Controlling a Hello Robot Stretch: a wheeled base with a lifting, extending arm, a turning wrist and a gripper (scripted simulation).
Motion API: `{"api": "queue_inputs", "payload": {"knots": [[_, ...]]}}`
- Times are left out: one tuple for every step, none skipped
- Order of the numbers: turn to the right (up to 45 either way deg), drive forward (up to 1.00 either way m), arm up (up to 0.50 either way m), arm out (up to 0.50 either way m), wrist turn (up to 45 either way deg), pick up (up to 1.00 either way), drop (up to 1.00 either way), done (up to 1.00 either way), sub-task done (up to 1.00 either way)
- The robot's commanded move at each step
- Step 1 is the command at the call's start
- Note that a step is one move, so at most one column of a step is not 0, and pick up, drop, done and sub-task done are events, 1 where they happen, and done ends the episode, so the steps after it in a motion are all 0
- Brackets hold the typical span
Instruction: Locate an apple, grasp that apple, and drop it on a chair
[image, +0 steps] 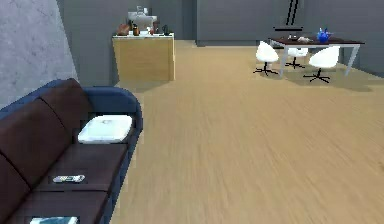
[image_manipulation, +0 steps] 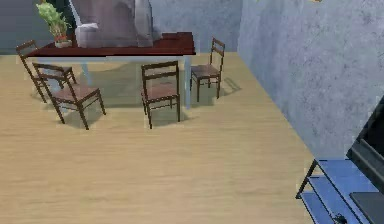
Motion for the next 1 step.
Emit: {"api": "queue_inputs", "payload": {"knots": [[0.0,1.00,0.00,0.00,0.0,0.00,0.00,0.00,0.00]]}}
